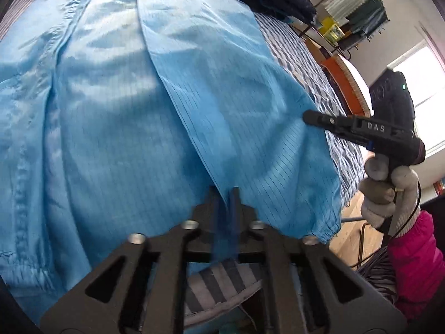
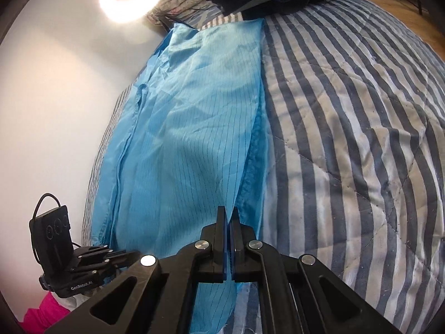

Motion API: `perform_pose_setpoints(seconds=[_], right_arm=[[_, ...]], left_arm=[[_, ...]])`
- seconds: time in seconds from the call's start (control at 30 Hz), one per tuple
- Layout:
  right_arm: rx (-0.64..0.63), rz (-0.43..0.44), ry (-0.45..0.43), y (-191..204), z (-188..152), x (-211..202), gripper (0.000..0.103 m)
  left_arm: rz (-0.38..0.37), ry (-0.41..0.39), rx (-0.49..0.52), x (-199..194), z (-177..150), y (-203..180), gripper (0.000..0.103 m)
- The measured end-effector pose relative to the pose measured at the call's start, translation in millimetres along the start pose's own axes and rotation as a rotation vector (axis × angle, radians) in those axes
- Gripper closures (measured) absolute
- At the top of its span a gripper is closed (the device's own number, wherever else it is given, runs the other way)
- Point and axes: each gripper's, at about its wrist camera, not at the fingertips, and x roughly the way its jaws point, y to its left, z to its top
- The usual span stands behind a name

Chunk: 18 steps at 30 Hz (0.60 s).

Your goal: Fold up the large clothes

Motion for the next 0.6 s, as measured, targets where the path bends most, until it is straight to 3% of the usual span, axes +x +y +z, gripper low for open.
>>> perform_pose_setpoints(seconds=[0.1,0.17,0.33,0.5,0.53,0.57,0.6], right_arm=[[0.000,0.034,0.034,2.7,-7.8,7.3,0.103],[-0.045,-0.022,0.049,9.6,-11.2,11.9,0.103],[-0.016,-0.093,0.019,-0.2,-7.5,3.9,0.103],[0.000,0.004,-0.018,-9.6,-6.8,-17.0,0.098],[-0.009,0.005,-0.027,-10.3,-7.1,-21.5,0.089],[-0.010,0.002,-0.037,-11.2,-7.0,-23.9,0.061],[-0.002,-0.007,-0.051,-12.8,-7.3,-25.9,0.042]], left_arm=[[0.012,-0.025,-0.028,-1.9,2.9,5.4,0.079],[0.033,-0.015,-0.030,1.7,3.9,5.8,0.098],[0.055,-0.004,0.003,7.5,-1.7,0.1,0.099],[0.058,-0.010,0.010,9.2,-2.5,-4.2,0.100],[0.056,-0.009,0.010,8.6,-2.8,-3.8,0.100],[0.054,-0.010,0.011,7.7,-3.1,-3.7,0.099],[0.053,-0.010,0.014,6.2,-3.8,-3.2,0.099]])
